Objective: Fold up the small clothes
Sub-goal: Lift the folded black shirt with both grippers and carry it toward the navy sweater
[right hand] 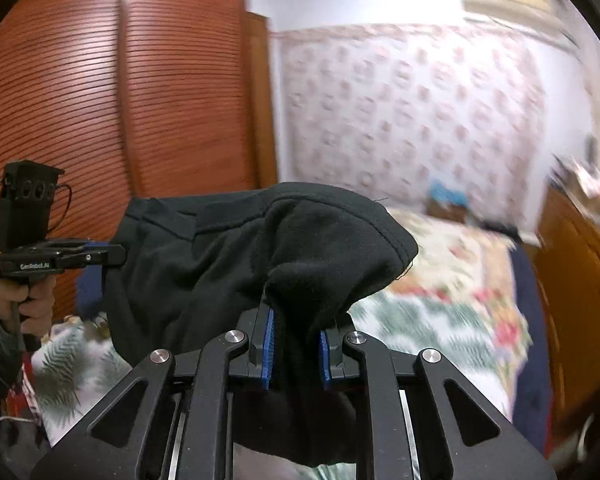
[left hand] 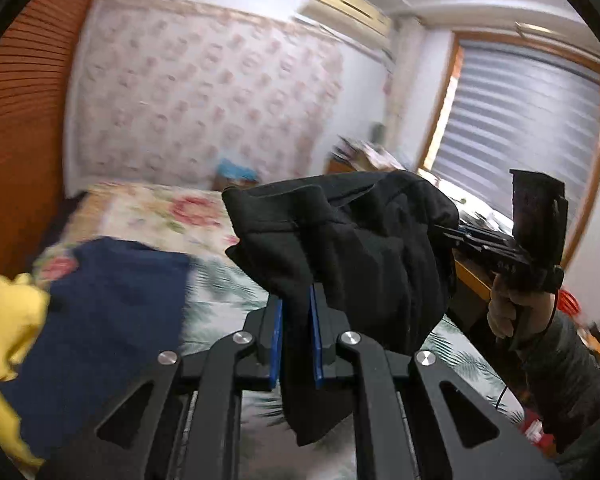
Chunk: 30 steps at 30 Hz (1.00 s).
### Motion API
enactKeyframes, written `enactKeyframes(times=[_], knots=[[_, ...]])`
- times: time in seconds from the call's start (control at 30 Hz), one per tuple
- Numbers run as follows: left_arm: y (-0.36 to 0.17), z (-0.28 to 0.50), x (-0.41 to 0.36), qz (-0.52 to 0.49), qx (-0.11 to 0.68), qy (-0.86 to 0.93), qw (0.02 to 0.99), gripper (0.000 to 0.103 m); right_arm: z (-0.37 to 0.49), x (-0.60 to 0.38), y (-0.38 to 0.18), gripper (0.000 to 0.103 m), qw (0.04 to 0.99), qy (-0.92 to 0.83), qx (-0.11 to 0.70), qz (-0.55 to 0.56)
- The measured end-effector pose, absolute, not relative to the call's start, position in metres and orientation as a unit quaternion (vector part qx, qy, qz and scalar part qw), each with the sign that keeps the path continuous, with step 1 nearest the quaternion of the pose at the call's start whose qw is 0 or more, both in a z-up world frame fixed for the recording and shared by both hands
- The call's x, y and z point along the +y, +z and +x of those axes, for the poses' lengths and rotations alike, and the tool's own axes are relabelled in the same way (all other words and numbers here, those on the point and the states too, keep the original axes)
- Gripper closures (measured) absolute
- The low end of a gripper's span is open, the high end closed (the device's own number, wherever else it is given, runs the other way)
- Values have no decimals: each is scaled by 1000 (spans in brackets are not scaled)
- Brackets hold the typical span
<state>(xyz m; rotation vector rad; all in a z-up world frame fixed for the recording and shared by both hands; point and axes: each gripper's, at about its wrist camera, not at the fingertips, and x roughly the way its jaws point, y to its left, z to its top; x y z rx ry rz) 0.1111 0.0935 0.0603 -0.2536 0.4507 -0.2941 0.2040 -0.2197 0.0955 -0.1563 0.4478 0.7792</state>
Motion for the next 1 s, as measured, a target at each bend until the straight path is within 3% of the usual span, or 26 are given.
enactKeyframes(times=[0.17,0.3,0.4,0.7,0.77,0.9,1.0], knots=[[49,81,150,-148,209,-63,965,94,227,-126,115,88,871,434,205,-103],[9,74,192,-156,225,21,961,94,249,-36,113,88,842,479,208,-139],[-15,76,207,-186,235,39,953,94,261,36,98,95,823,495,221,-168],[-51,71,211,-194,268,62,942,91,286,145,42,96,810,483,247,-223],[-46,65,203,-181,265,63,945,89,286,141,39,86,811,477,255,-223],[-33,56,194,-149,258,77,951,86,289,126,44,48,831,438,264,-219],[-24,50,192,-126,254,90,955,86,285,100,56,45,846,425,260,-191]])
